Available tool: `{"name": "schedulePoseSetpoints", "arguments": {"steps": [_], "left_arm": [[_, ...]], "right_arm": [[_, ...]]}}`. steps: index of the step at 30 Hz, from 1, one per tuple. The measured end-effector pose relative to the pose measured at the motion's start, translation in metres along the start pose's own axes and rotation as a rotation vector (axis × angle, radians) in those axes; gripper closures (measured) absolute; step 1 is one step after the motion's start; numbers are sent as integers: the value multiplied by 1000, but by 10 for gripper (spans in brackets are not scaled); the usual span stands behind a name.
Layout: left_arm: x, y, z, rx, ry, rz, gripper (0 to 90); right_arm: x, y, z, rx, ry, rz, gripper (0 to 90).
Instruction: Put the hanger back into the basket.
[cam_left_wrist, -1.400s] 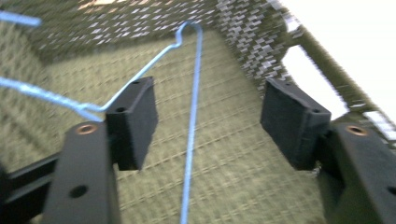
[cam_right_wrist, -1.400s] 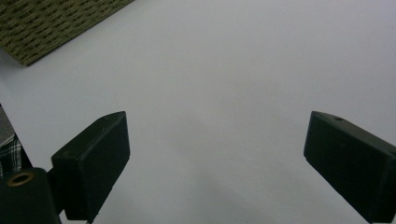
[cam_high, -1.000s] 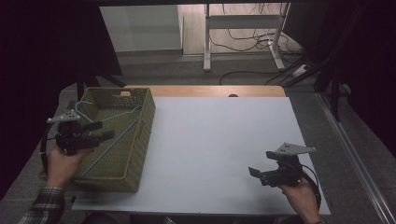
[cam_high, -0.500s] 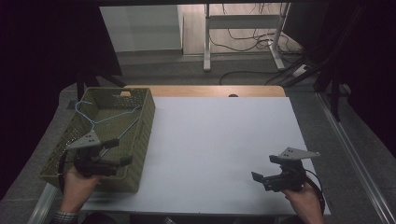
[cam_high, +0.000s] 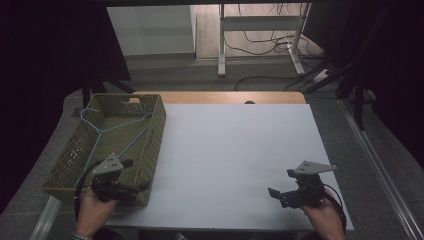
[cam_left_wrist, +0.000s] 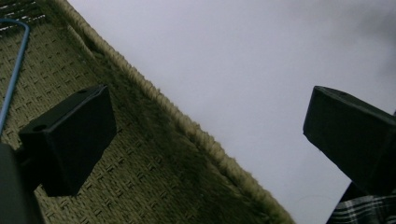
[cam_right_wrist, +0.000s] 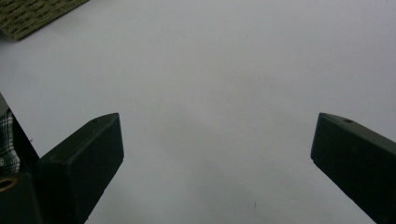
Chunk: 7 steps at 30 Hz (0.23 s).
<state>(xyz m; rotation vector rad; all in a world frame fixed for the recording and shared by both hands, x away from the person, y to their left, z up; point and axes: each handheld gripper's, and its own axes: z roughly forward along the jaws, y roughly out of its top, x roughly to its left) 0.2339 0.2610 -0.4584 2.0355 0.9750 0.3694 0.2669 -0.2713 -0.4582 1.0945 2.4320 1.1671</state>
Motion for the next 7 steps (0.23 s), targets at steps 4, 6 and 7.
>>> {"name": "schedulePoseSetpoints", "arguments": {"steps": [4, 6, 7], "left_arm": [[0, -2, 4, 22, 1, 0, 22], [1, -1, 4, 22, -3, -7, 19], [1, -1, 4, 19, -5, -8, 19]], "right_arm": [[0, 0, 2, 10, -3, -7, 19], [0, -1, 2, 11, -3, -8, 19], [0, -1, 2, 11, -4, -11, 19]]}}
